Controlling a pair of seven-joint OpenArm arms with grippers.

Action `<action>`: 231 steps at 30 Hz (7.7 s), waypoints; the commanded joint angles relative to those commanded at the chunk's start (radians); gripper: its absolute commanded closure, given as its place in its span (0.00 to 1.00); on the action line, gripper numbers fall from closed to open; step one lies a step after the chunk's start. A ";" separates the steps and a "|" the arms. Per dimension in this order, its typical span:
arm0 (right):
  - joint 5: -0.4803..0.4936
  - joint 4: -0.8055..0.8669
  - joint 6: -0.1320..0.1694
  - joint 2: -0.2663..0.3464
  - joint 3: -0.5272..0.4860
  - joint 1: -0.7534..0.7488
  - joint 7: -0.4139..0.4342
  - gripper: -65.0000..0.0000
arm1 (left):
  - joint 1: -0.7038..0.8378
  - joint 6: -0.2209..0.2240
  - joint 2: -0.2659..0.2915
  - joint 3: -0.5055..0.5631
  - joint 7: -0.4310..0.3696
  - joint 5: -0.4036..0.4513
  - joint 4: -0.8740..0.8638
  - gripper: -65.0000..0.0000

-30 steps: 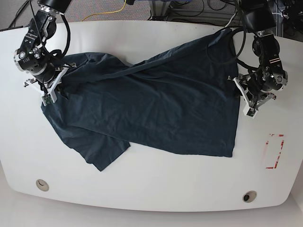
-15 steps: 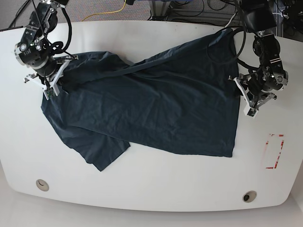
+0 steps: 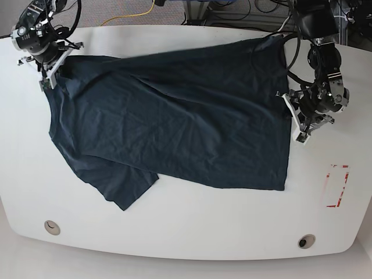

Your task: Layout the t-shirt on the table in an organized manner, then fold the t-shirt properly

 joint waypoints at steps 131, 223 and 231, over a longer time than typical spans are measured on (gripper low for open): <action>-0.181 -0.786 0.000 0.144 -0.284 0.629 0.413 0.61 | -0.385 -0.063 -0.094 0.206 -0.195 -0.002 -0.468 0.63; 0.094 -0.350 0.000 -0.127 0.121 0.153 -0.239 0.73 | 0.219 -0.065 -0.063 -0.552 0.339 -0.694 0.249 0.31; 0.092 -0.350 0.000 -0.126 0.120 0.153 -0.239 1.00 | 0.285 -0.065 -0.063 -0.552 0.342 -0.703 0.249 0.31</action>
